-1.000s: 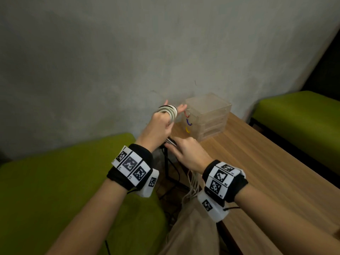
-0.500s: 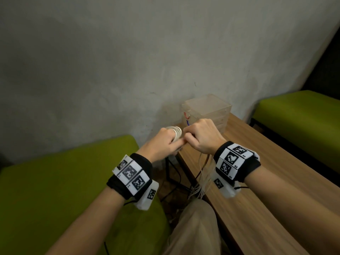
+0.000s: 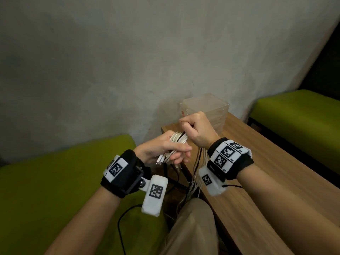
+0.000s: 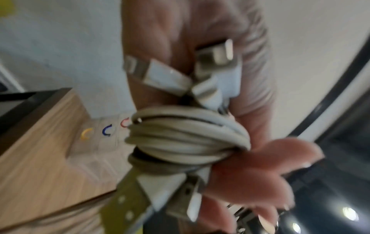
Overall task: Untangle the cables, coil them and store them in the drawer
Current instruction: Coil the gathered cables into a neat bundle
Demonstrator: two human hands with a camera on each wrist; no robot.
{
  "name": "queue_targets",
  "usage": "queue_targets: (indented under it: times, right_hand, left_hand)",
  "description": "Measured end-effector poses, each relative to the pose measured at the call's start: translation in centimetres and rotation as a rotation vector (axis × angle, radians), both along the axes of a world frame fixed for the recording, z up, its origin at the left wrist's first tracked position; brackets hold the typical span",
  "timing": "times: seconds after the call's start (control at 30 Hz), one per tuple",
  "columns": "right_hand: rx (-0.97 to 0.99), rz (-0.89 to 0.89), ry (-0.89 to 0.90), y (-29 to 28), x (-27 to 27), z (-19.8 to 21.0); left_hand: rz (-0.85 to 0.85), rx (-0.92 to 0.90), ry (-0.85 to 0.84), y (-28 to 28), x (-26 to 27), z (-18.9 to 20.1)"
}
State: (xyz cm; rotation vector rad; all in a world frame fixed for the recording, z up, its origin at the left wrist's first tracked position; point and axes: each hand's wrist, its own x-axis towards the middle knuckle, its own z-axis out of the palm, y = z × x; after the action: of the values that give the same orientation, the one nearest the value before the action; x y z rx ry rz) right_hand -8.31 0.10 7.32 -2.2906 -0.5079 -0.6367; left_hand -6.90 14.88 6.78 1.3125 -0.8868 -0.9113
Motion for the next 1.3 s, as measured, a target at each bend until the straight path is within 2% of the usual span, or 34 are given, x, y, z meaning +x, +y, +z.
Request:
queue_targets:
  times: [0.13,0.23,0.3,0.37,0.47,0.5,0.6,0.67,0.73,0.87,0.93,1.03,1.1,1.23,1.3]
  right_hand:
    - [0.341,0.017,0.145,0.5,0.7,-1.1]
    - [0.535,-0.06,0.294,1.3,0.5,-1.8]
    - [0.568,-0.083,0.378,1.5,0.0,-3.2]
    - [0.479,-0.05,0.261,1.7,-0.7,-5.2]
    - [0.447,-0.04,0.173,2.4,-1.5,-6.6]
    - [0.397,-0.104,0.144,2.7,-1.5,-6.8]
    - [0.249,-0.136,0.209,3.2,-1.6,-6.5]
    - [0.158,-0.124,0.262,3.4,-1.8,-6.2]
    - [0.062,-0.124,0.265,3.4,-1.8,-6.5]
    - [-0.094,-0.145,0.306,3.0,-1.3,-6.8]
    - [-0.144,-0.136,0.33,2.6,-0.9,-6.1]
    - [-0.238,-0.154,0.316,1.5,-0.7,-5.2]
    - [-0.311,-0.155,0.313,0.8,-0.8,-4.8]
    - [-0.482,-0.118,0.31,0.2,-0.8,-3.6]
    - [-0.537,-0.124,0.288,-0.2,-0.7,-2.9]
  left_hand:
    - [-0.078,-0.147,0.281,0.3,-0.3,-0.6]
    - [-0.149,-0.337,0.483,0.1,-0.6,-1.0]
    - [-0.113,-0.428,0.495,-0.2,-0.9,-0.5]
    - [-0.099,-0.578,0.497,-0.5,-0.8,0.3]
    - [0.061,-0.588,0.367,-0.7,-0.1,0.8]
    - [0.101,-0.596,0.351,-0.8,0.0,0.9]
    - [0.346,-0.561,0.225,-1.1,0.2,0.8]
    - [0.549,-0.457,-0.03,-1.1,0.4,0.8]
    - [0.65,-0.341,-0.309,-0.9,0.9,0.5]
    - [0.617,-0.017,-0.809,-1.5,2.0,-1.0]
    - [0.586,0.126,-0.979,-2.1,2.0,-1.6]
    - [0.629,0.267,-1.107,-2.2,2.7,-1.9]
    - [0.58,0.419,-1.176,-1.7,3.2,-2.2]
    - [0.64,0.461,-1.098,-0.9,2.9,-2.2]
    - [0.623,0.565,-1.046,-0.6,2.9,-2.1]
